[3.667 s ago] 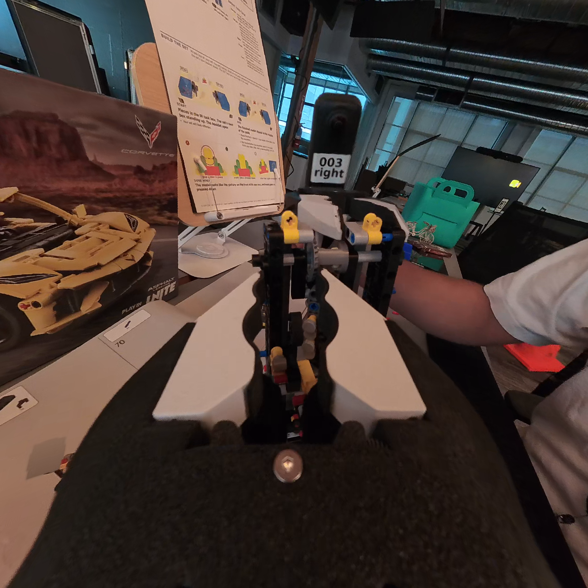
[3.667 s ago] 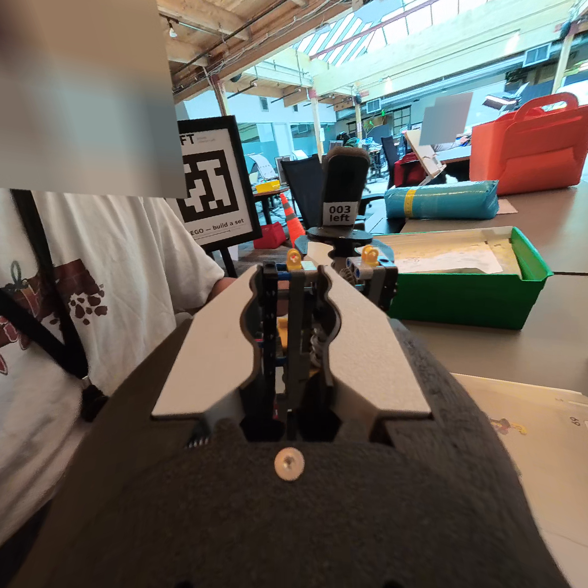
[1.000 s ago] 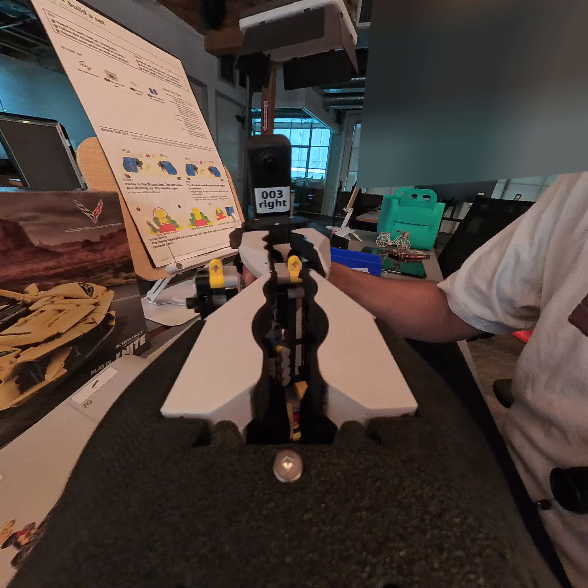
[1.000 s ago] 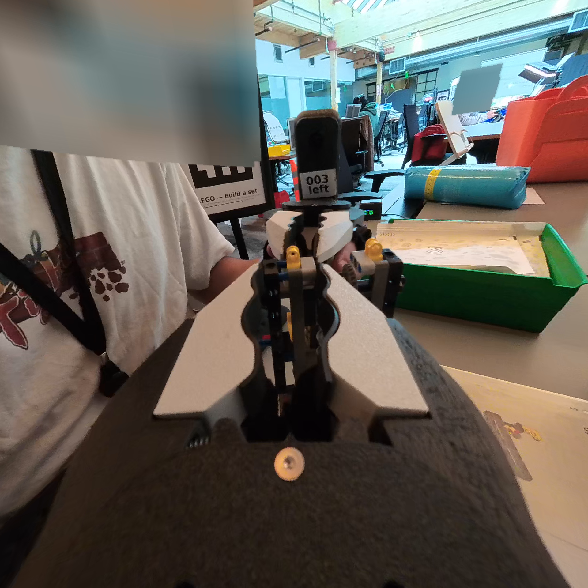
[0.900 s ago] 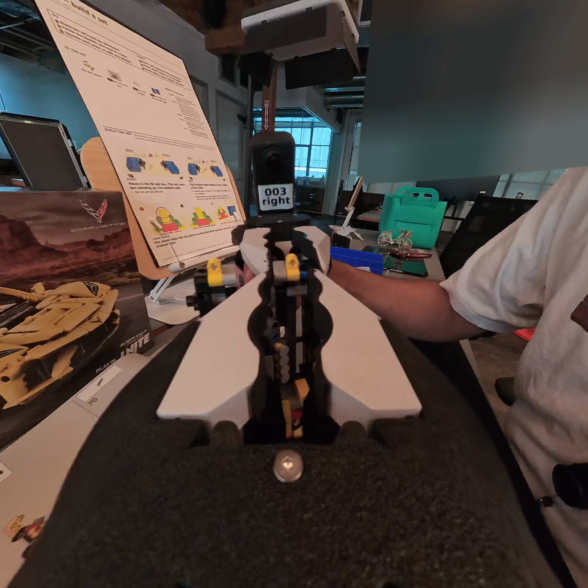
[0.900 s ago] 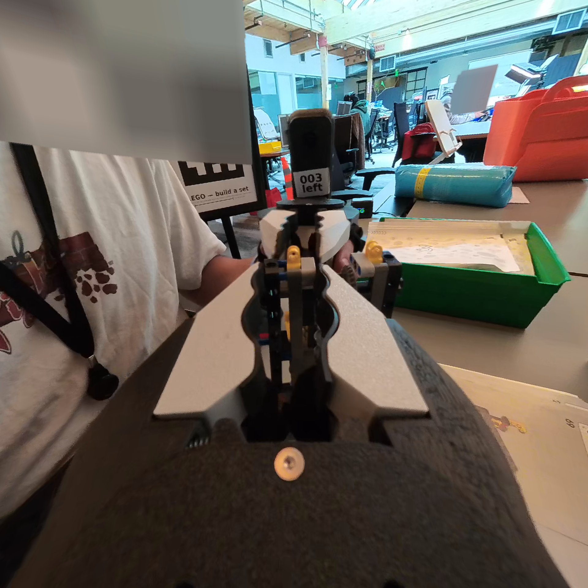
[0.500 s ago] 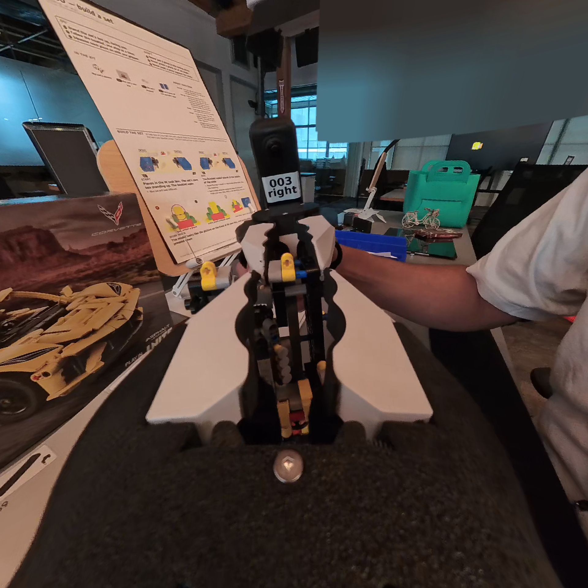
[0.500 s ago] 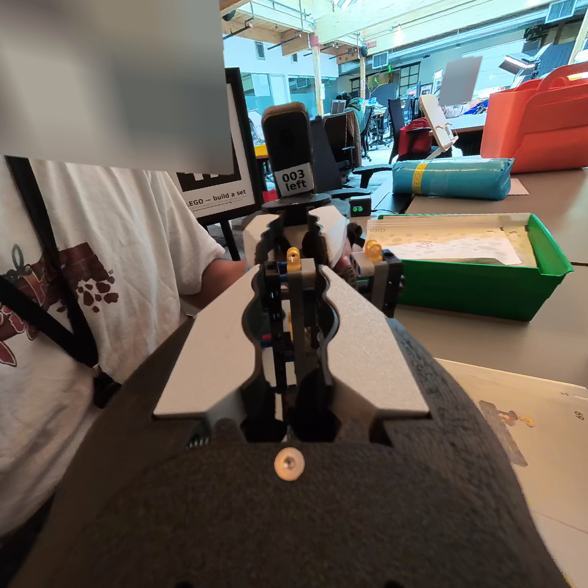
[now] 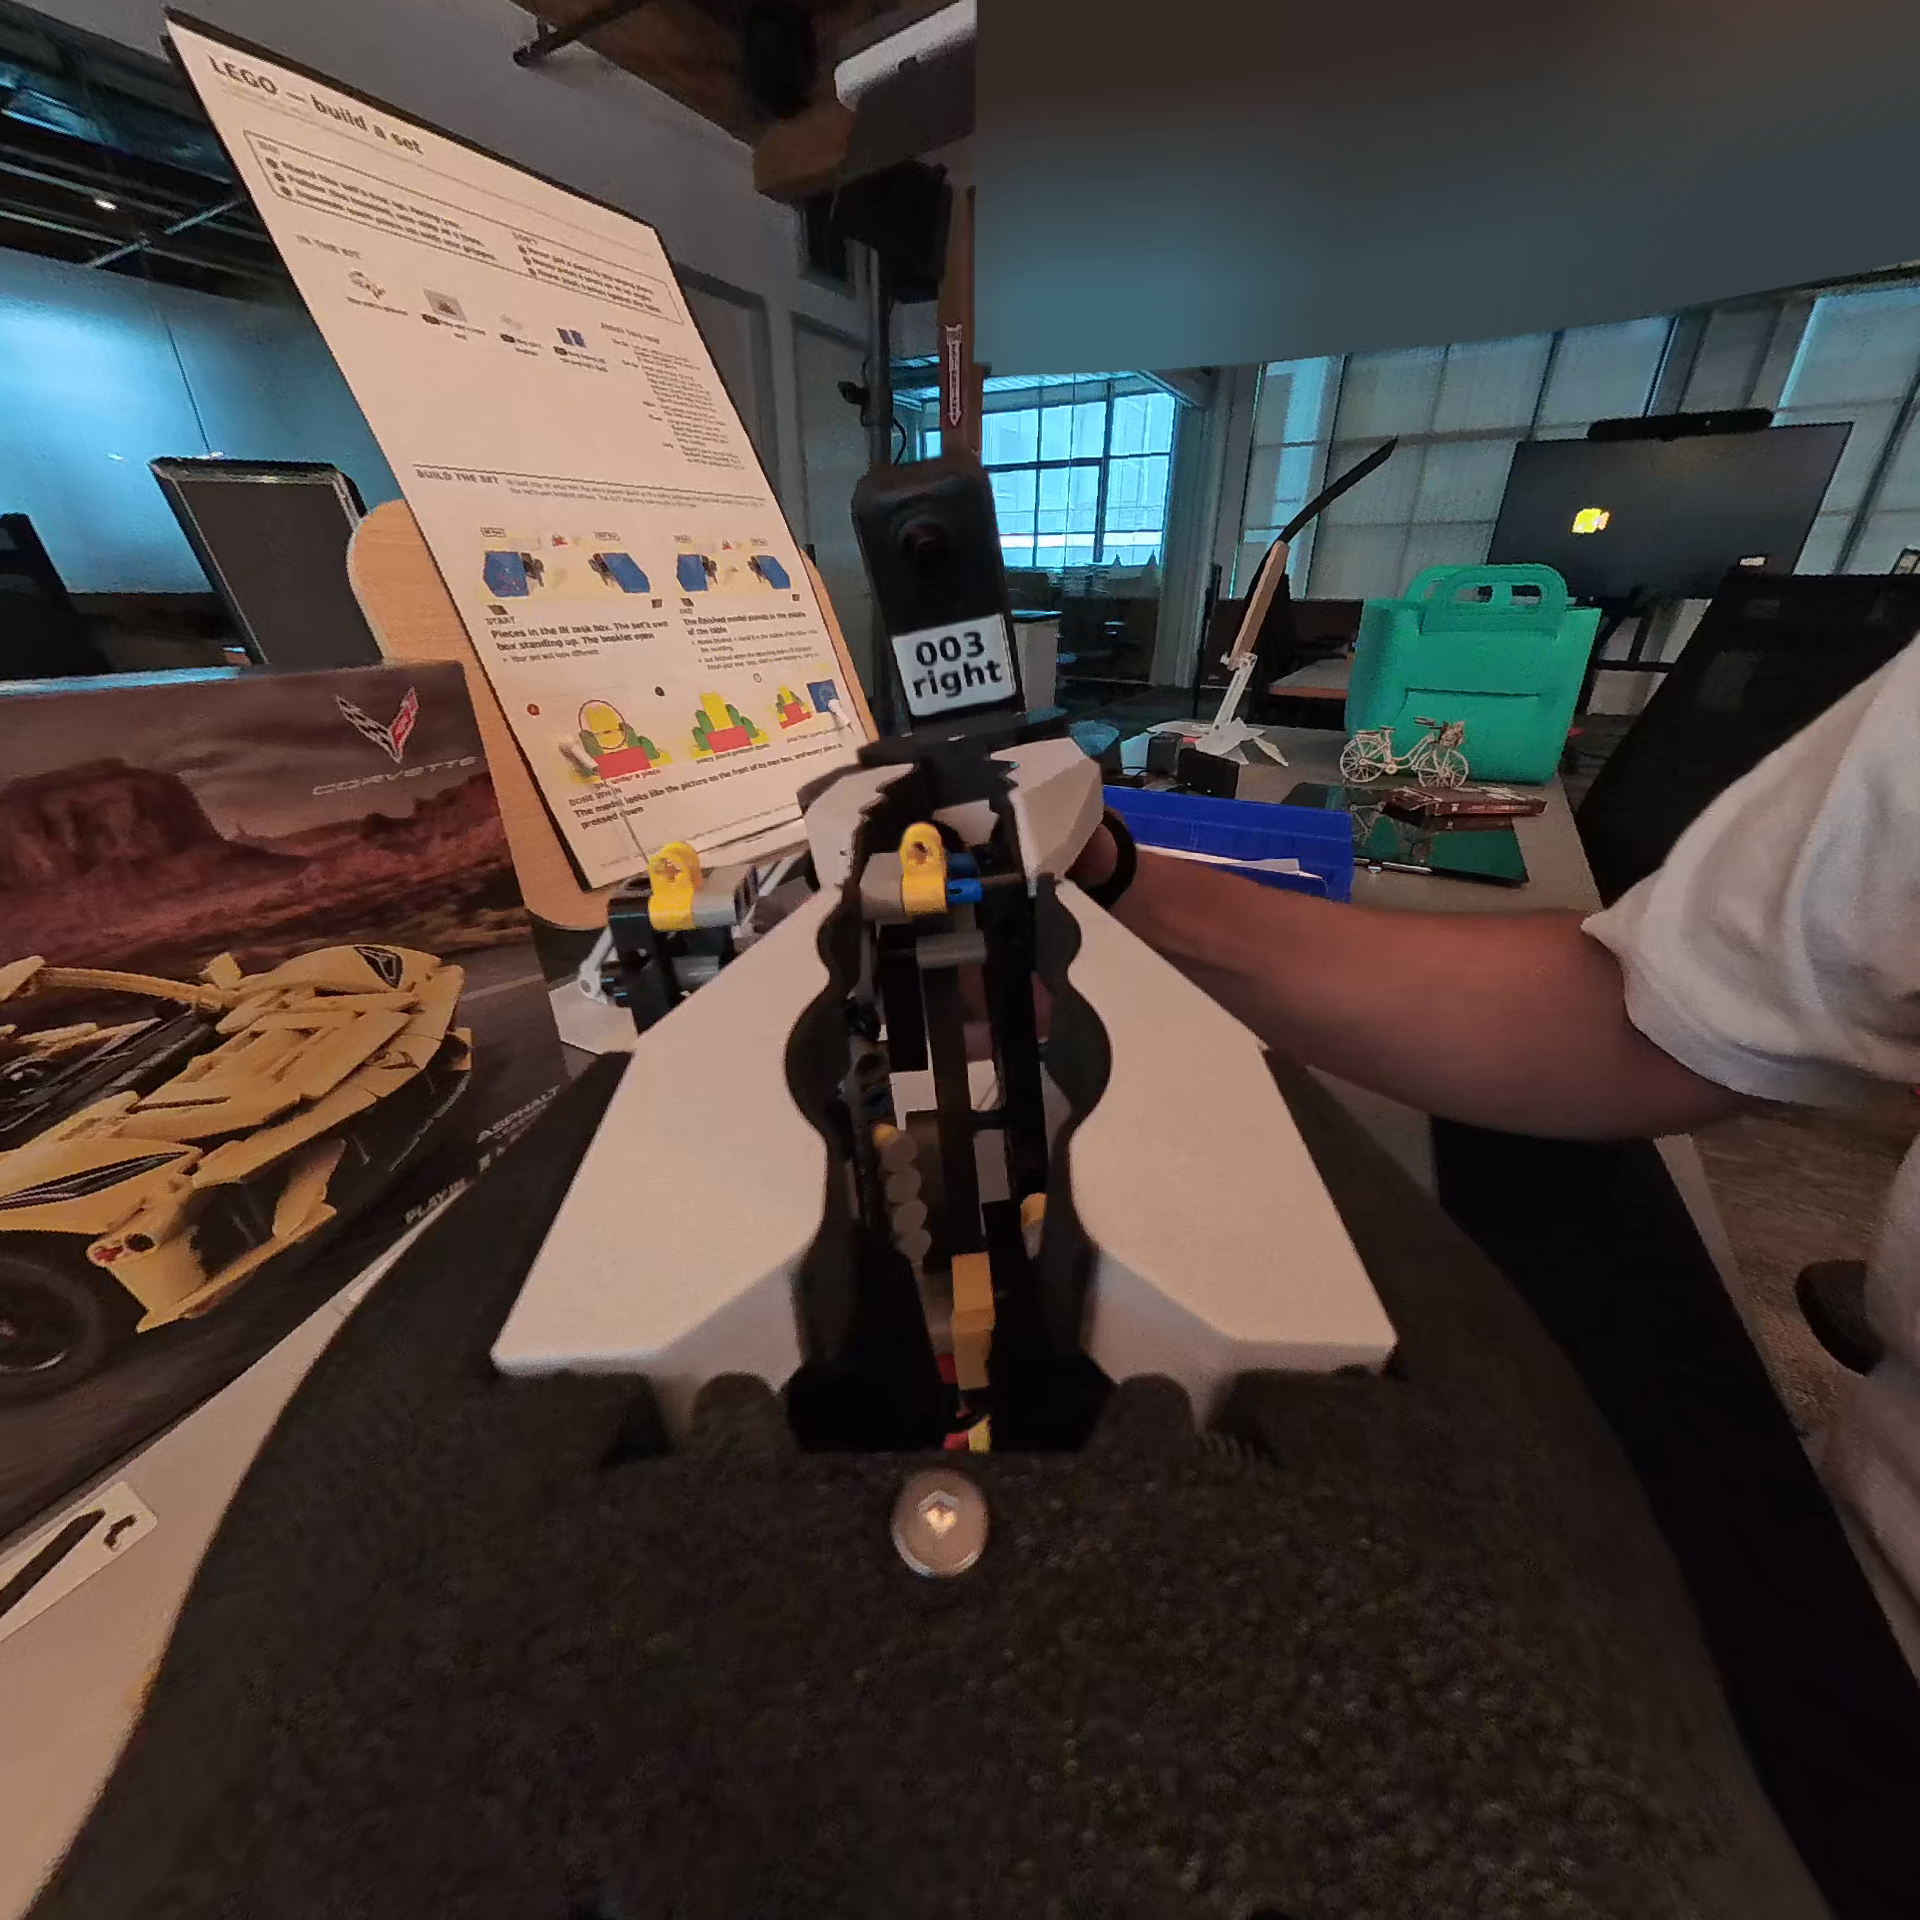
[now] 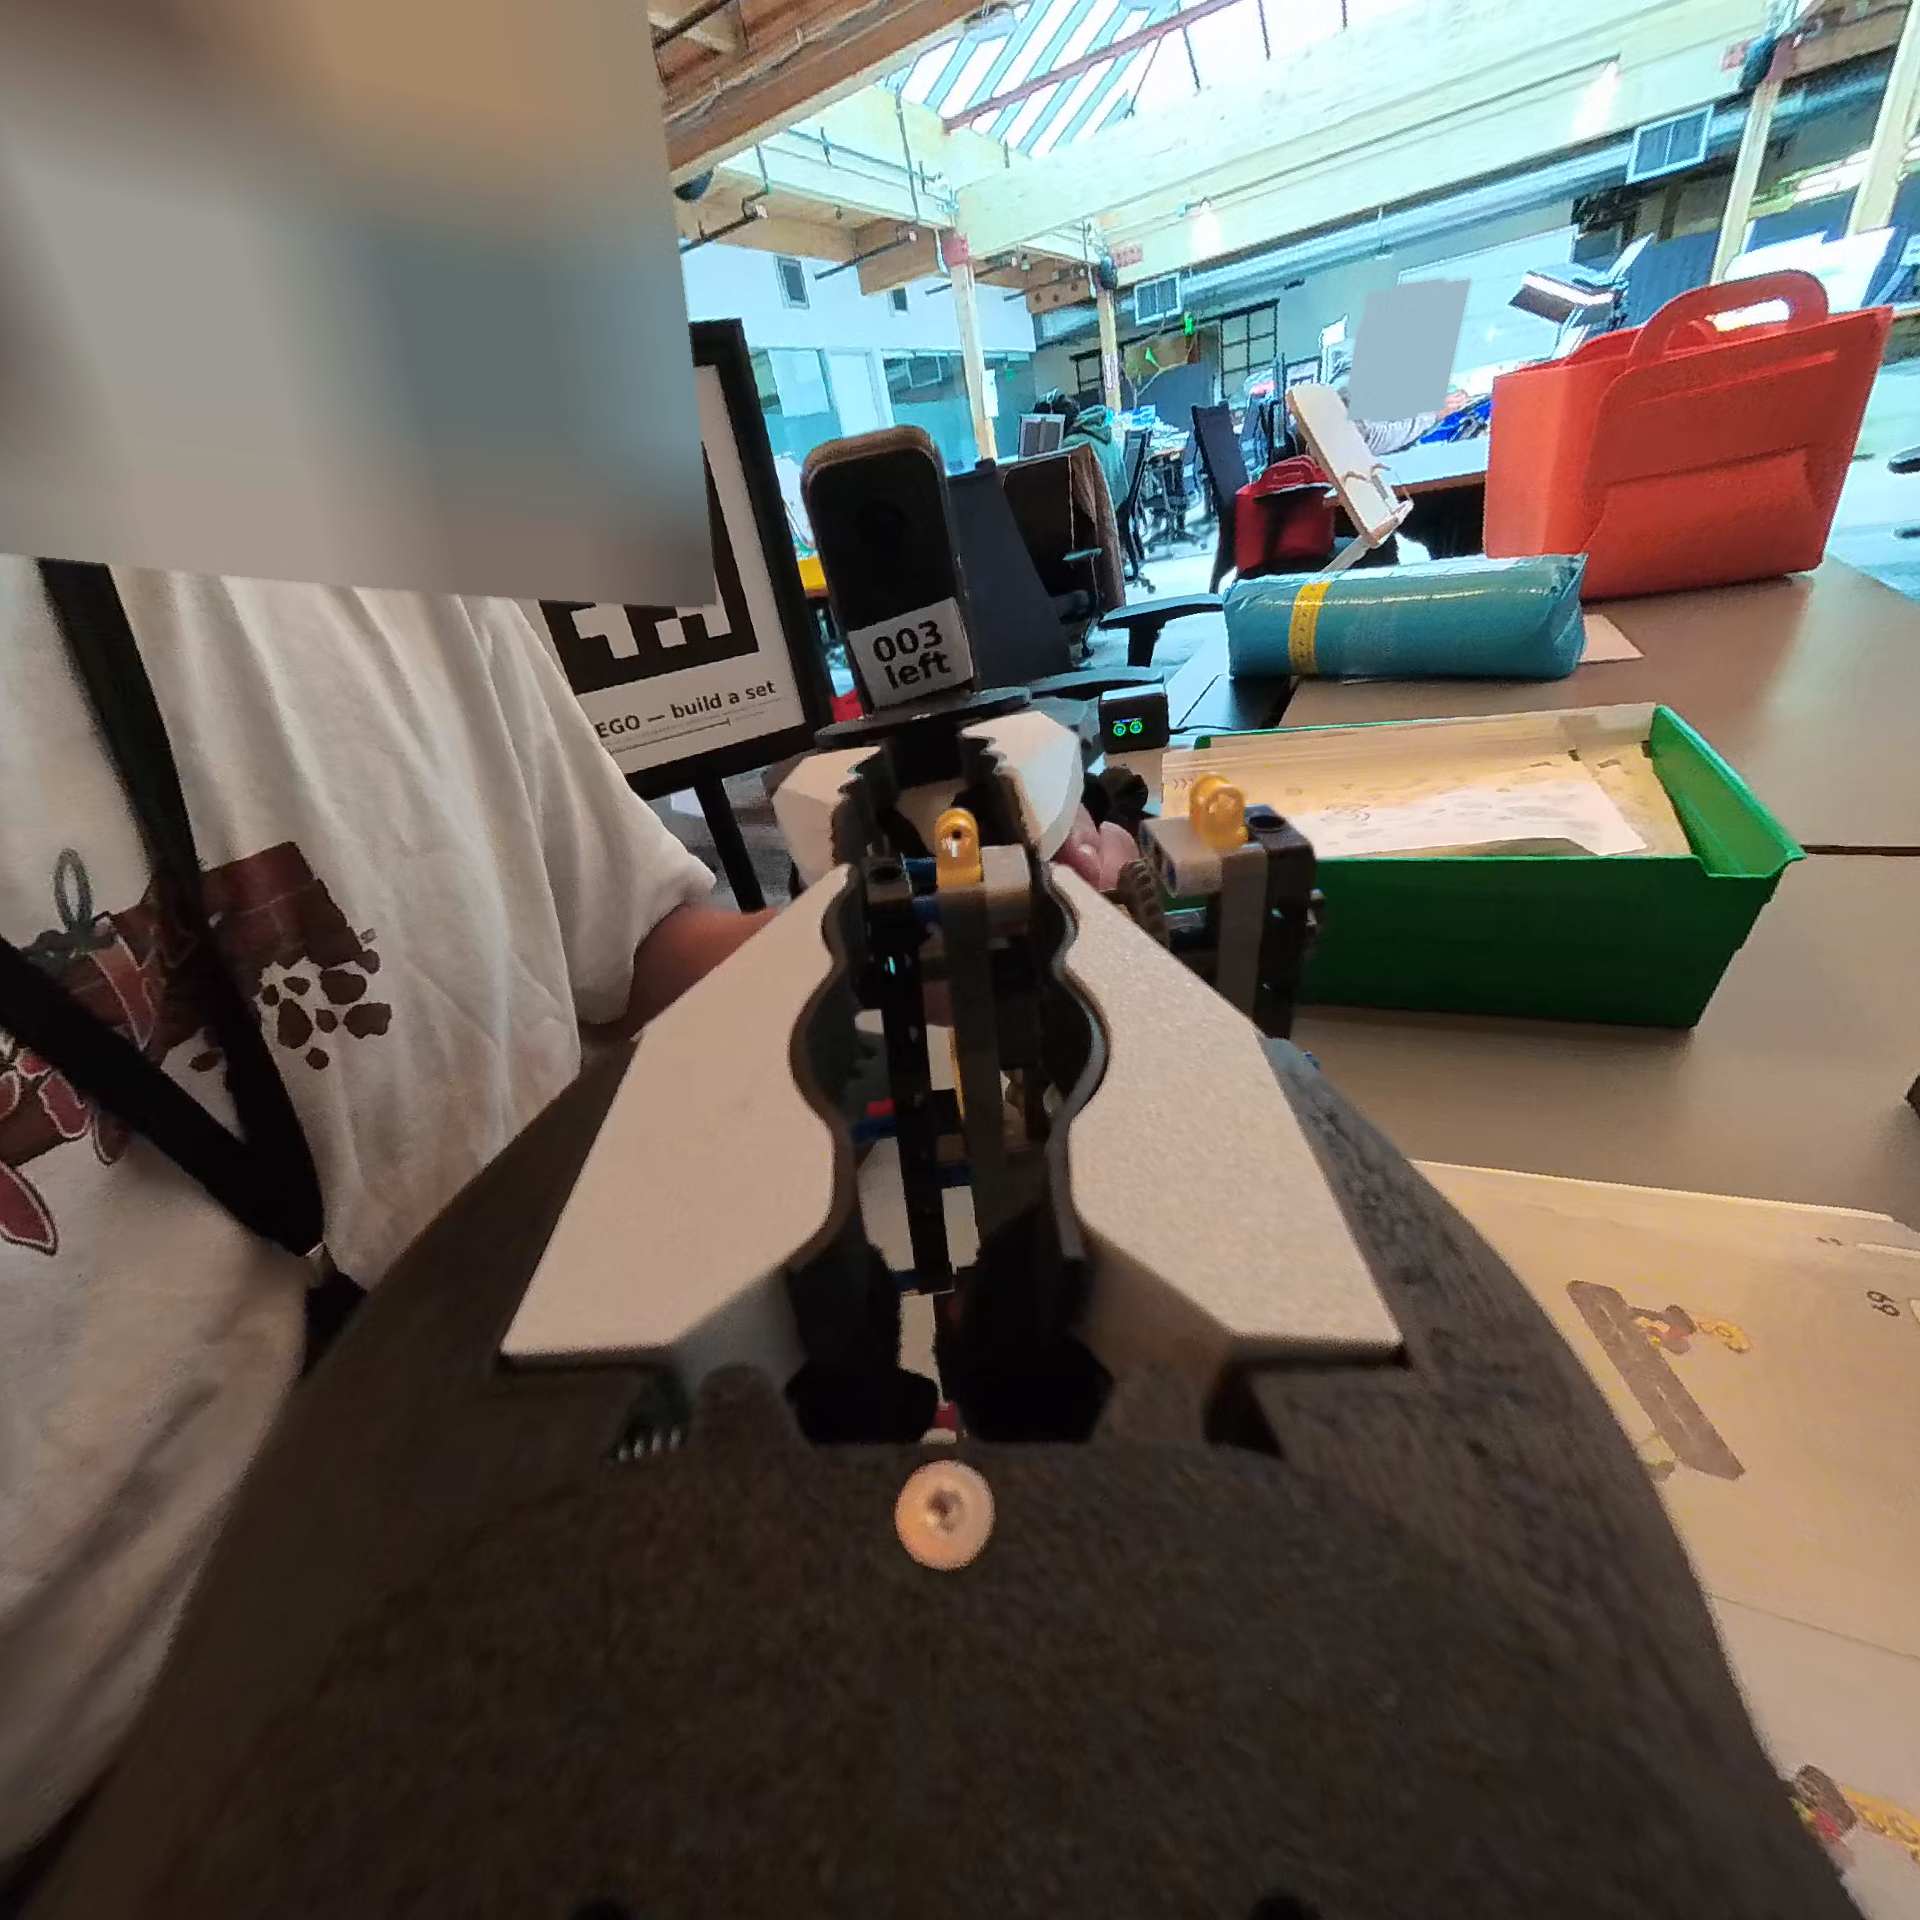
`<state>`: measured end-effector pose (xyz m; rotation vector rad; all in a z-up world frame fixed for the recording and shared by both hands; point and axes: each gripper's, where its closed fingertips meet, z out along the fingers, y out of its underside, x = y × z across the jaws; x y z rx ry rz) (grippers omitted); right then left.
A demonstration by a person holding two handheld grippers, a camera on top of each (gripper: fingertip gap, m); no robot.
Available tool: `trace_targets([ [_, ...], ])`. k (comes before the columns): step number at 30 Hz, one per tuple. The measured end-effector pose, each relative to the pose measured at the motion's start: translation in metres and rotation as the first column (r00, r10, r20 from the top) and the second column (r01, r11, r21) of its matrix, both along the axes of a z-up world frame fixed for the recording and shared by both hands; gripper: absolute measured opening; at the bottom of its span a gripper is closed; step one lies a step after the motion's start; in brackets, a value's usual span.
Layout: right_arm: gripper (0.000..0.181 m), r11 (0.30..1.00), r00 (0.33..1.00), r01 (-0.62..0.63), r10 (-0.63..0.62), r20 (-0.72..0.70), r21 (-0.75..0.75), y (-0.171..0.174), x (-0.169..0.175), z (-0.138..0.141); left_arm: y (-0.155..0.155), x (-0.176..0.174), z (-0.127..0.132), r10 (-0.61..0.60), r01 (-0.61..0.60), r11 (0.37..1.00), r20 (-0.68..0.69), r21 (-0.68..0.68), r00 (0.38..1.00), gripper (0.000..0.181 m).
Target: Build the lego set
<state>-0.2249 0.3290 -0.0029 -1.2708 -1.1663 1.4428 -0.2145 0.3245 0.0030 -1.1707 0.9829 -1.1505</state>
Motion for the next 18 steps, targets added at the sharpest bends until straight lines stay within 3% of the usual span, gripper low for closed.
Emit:
trace_targets([
  [8,0.030,0.999,0.999,0.044,-0.045,0.008,0.022,0.003,0.003,0.000,-0.010,0.001,-0.009,-0.022,0.021,0.999,-0.041,-0.031,0.999,0.033],
  [12,0.031,0.996,0.997,0.073,-0.074,0.028,0.045,0.001,0.002,0.000,-0.014,0.008,-0.015,0.030,-0.030,0.999,-0.083,0.011,0.996,0.016],
  [18,0.036,0.990,0.987,0.104,-0.115,0.116,0.096,-0.002,0.001,-0.002,-0.015,0.010,-0.016,0.024,-0.023,1.000,-0.102,0.011,0.994,0.011],
])
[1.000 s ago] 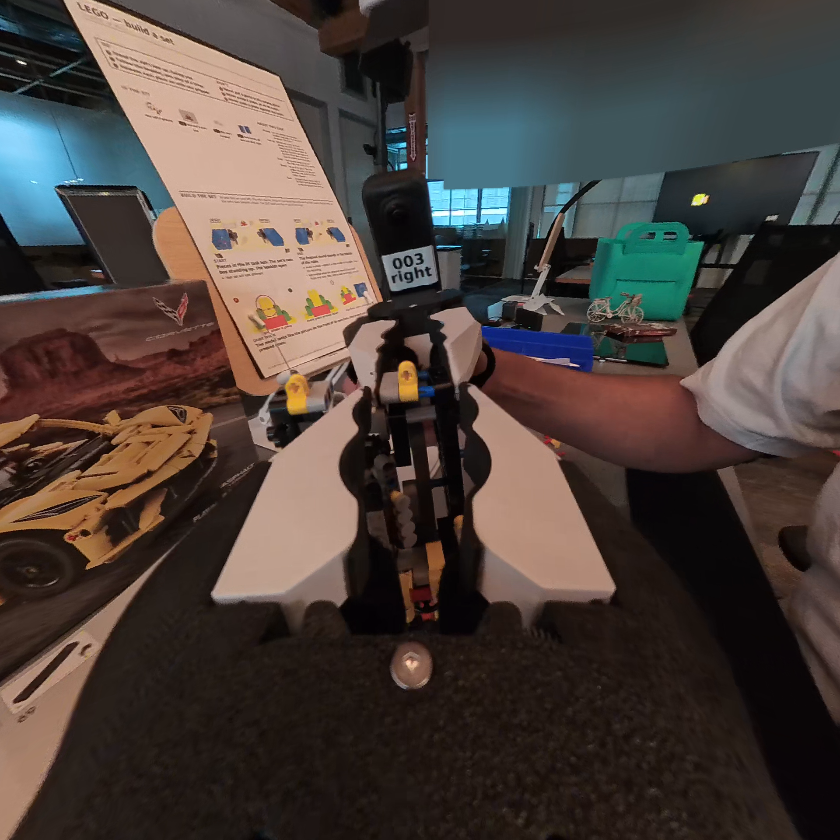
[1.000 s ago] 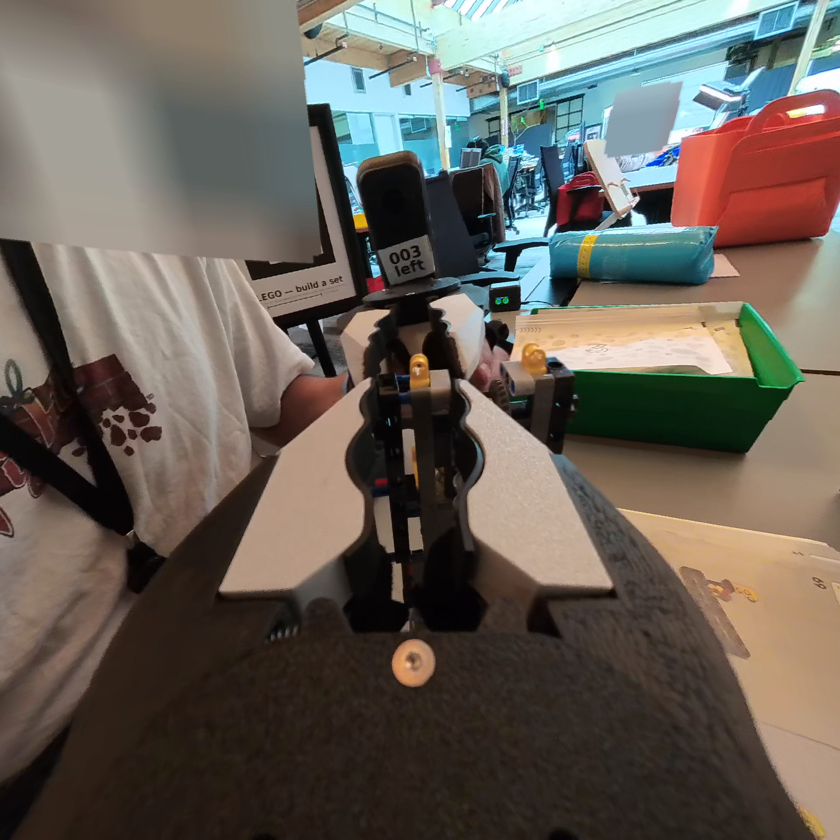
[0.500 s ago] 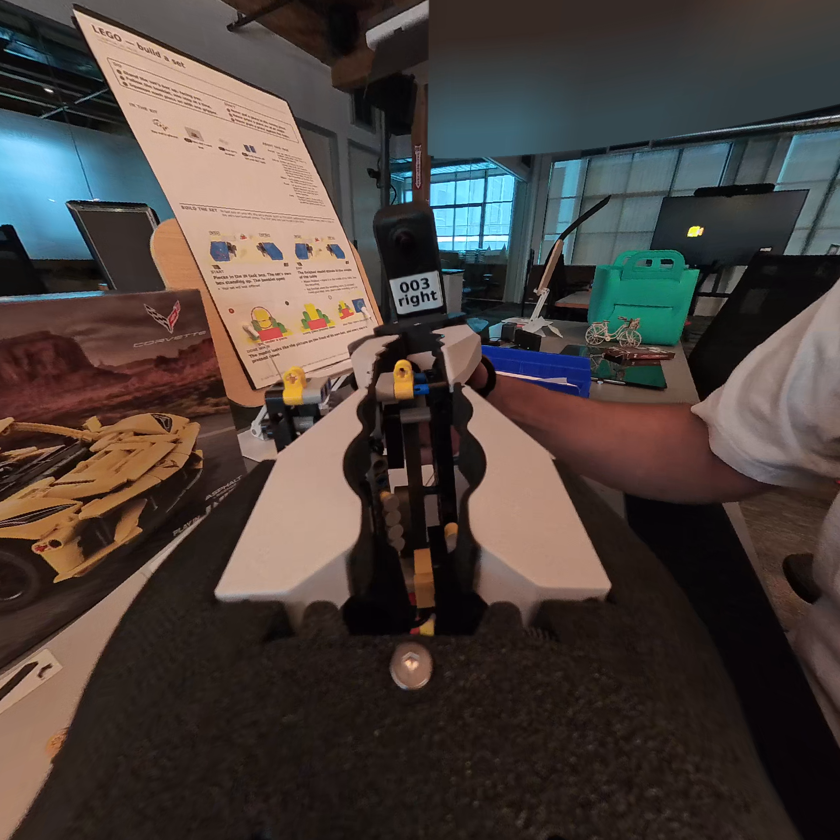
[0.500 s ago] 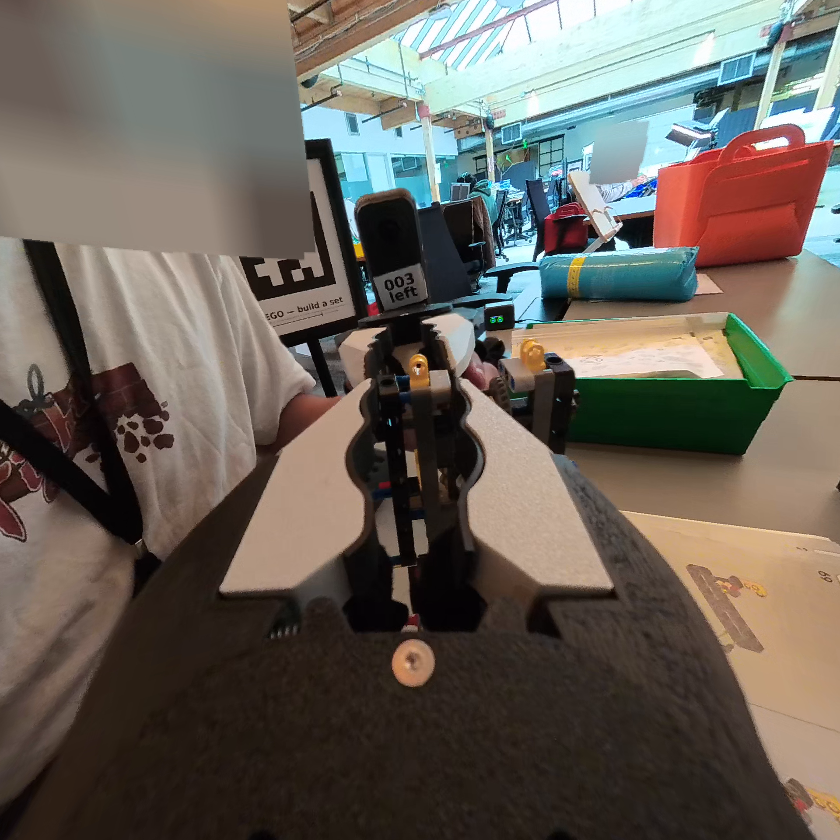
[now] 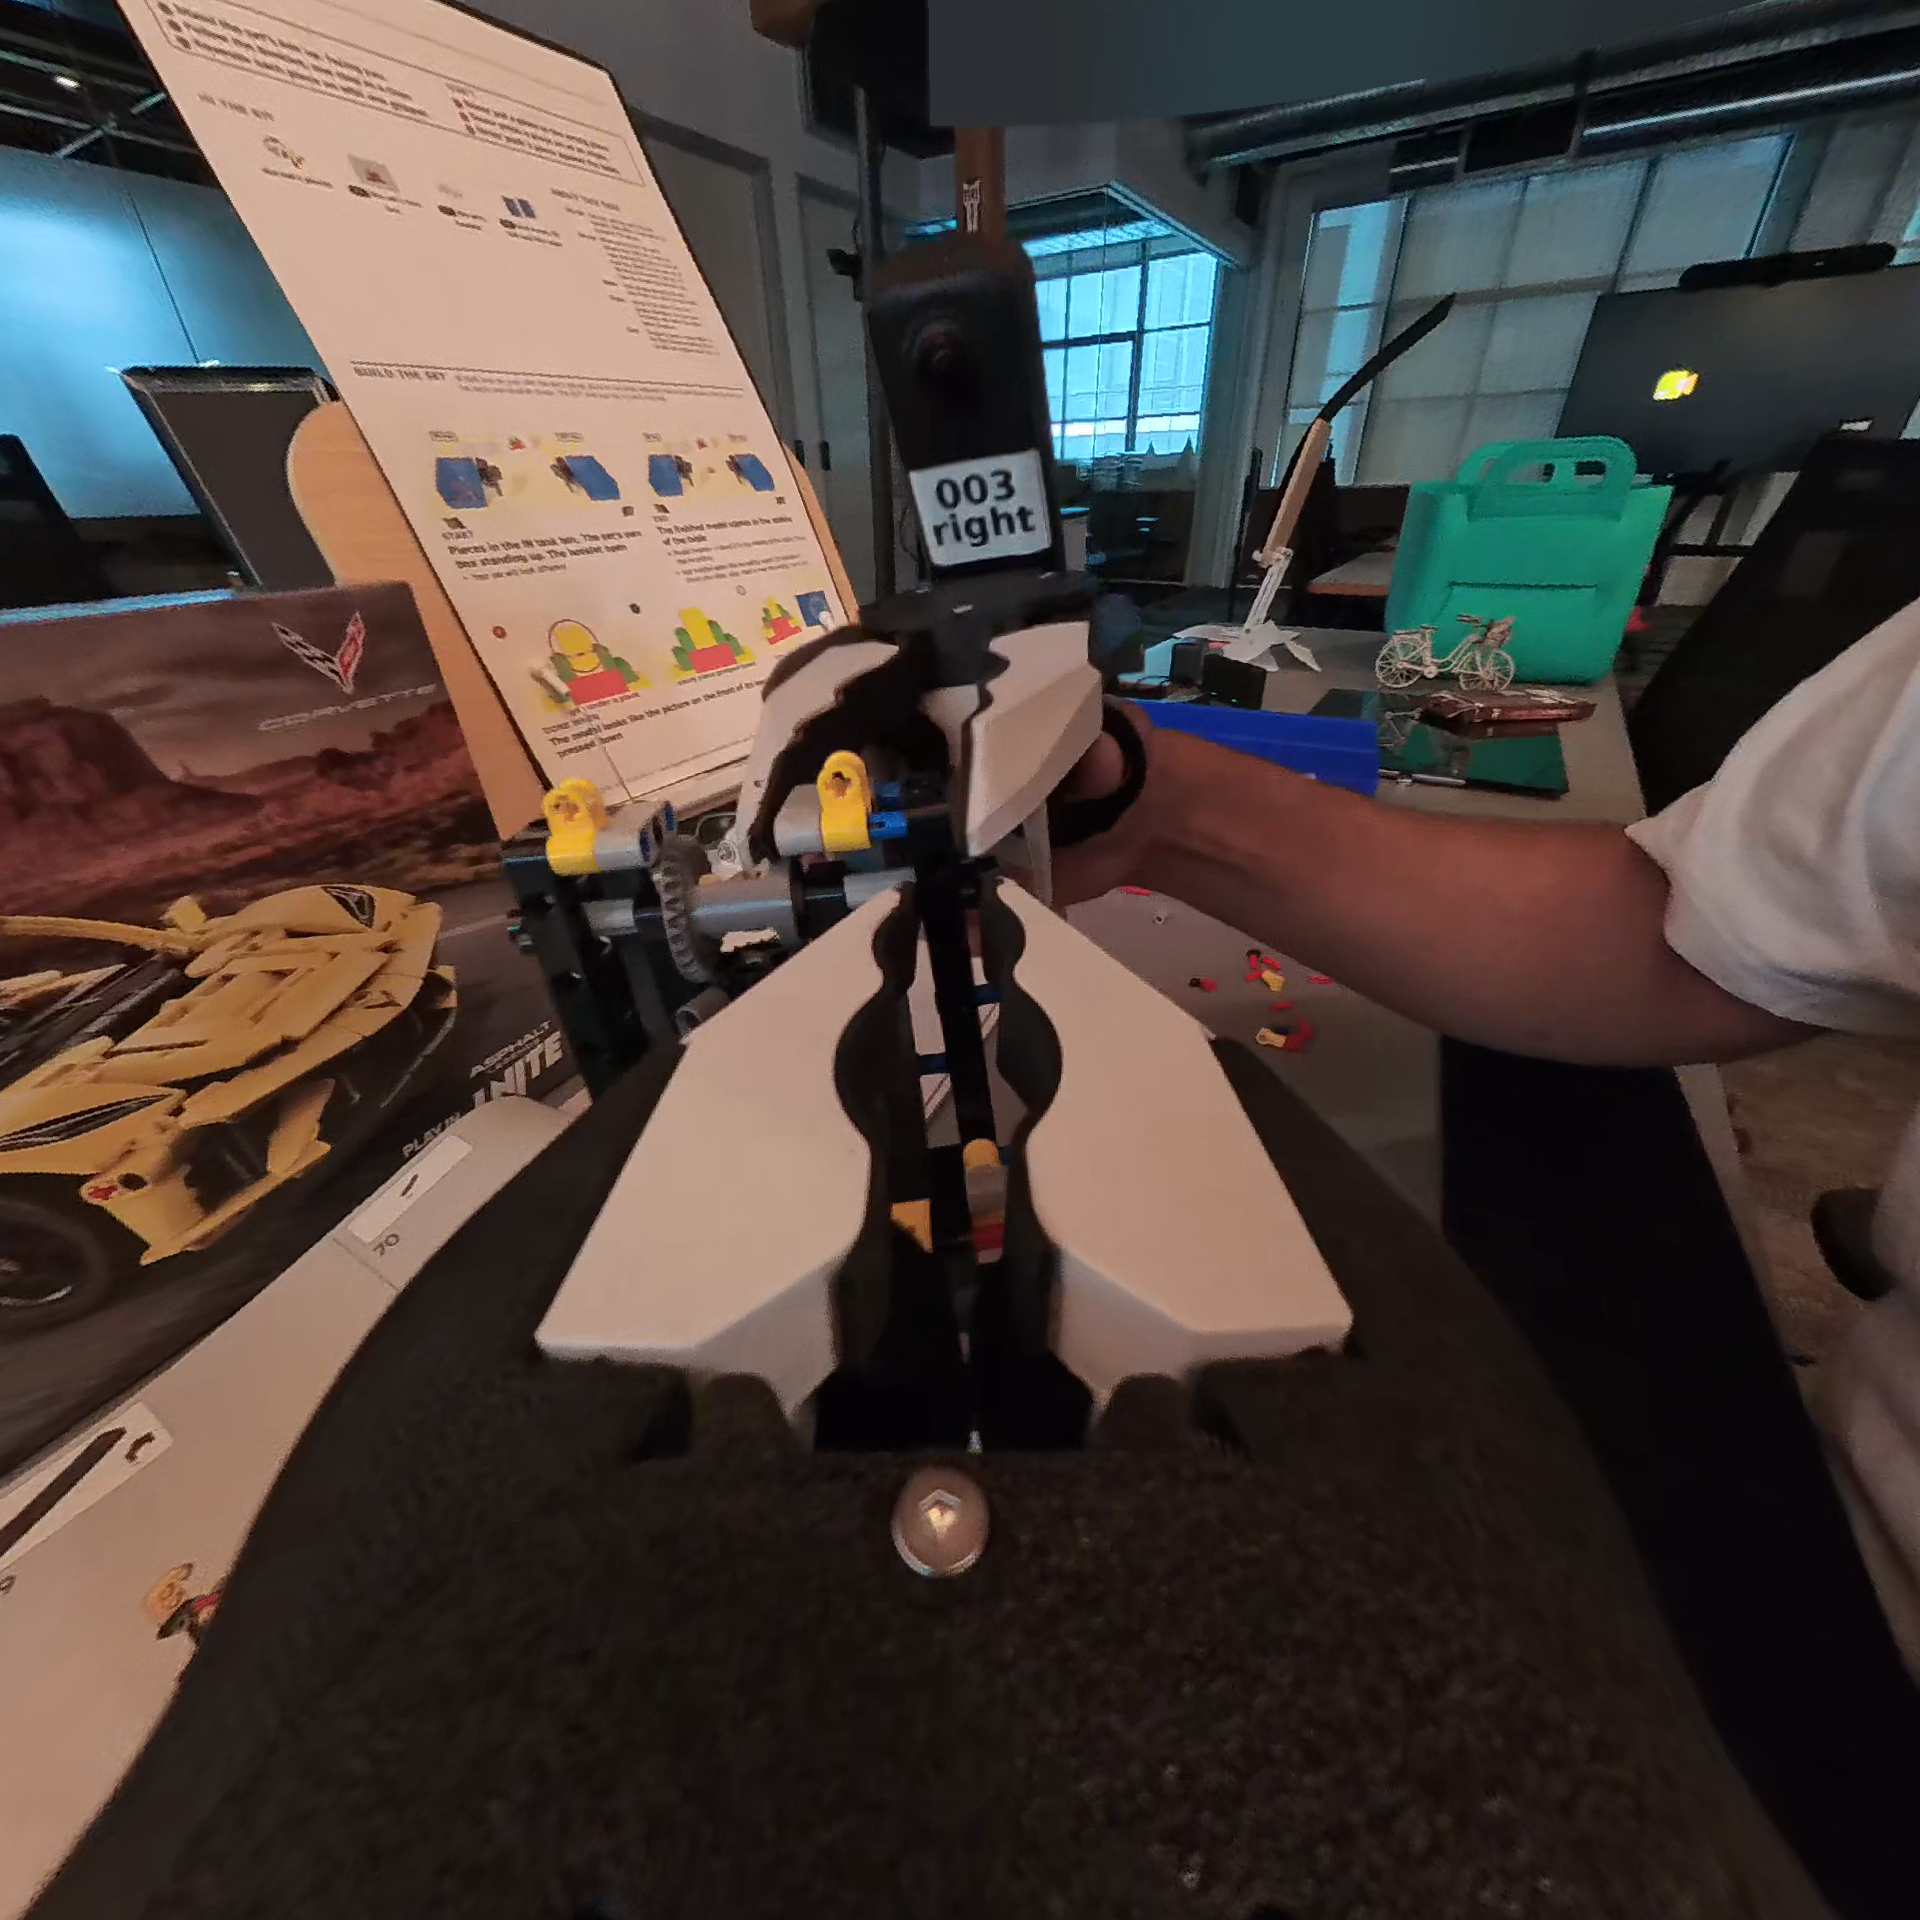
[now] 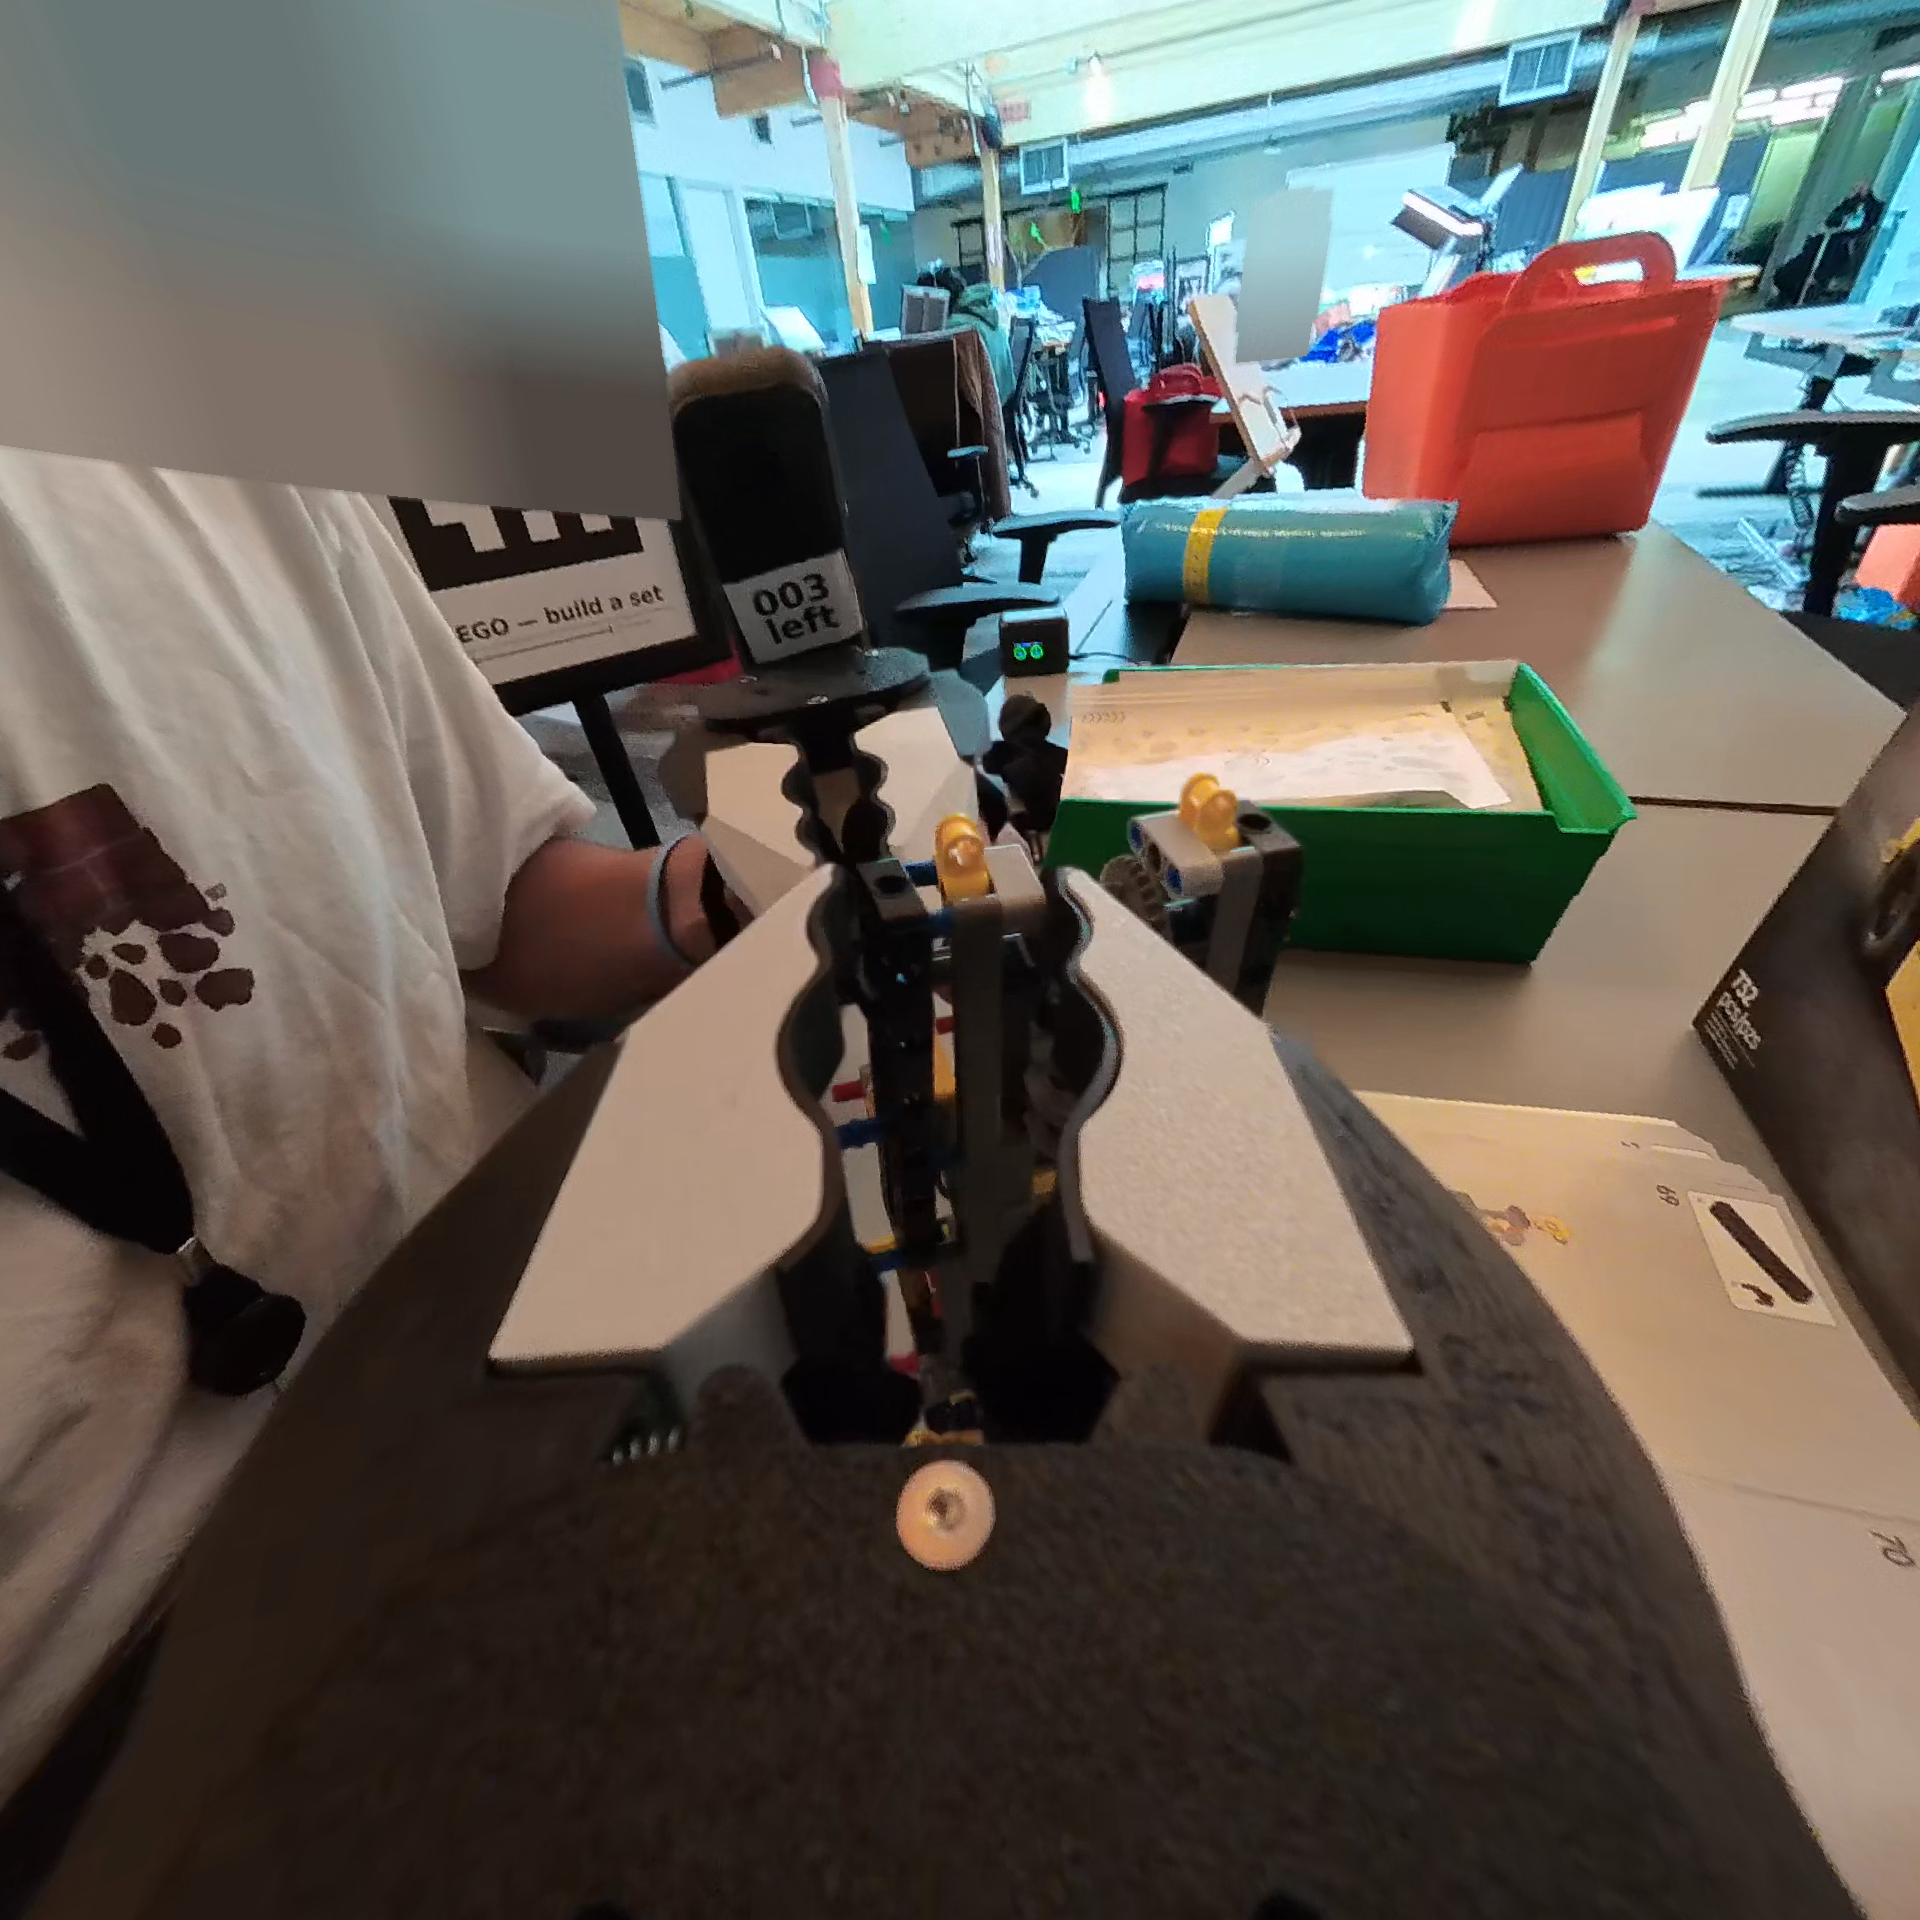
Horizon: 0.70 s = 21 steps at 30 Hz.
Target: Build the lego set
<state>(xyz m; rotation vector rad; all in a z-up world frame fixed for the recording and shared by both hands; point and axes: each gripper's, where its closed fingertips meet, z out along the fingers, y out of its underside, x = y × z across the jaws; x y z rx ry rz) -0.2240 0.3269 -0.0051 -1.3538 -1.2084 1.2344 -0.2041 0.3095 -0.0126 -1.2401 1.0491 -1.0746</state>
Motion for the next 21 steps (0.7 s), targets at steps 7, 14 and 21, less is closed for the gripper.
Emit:
trace_targets([
  [7,0.034,0.999,0.999,-0.039,0.039,0.005,0.038,-0.006,-0.004,0.001,-0.006,0.002,-0.001,-0.081,0.081,0.996,-0.009,-0.026,0.997,0.011],
  [14,0.033,0.997,0.996,-0.074,0.074,-0.043,0.013,-0.009,-0.002,0.000,-0.008,0.006,-0.002,-0.109,0.109,0.994,-0.009,-0.022,0.994,0.011],
  [21,0.032,0.993,0.992,-0.120,0.120,-0.045,0.010,-0.013,0.000,-0.001,-0.010,0.008,-0.003,-0.206,0.207,0.975,0.016,-0.085,0.978,0.011],
])
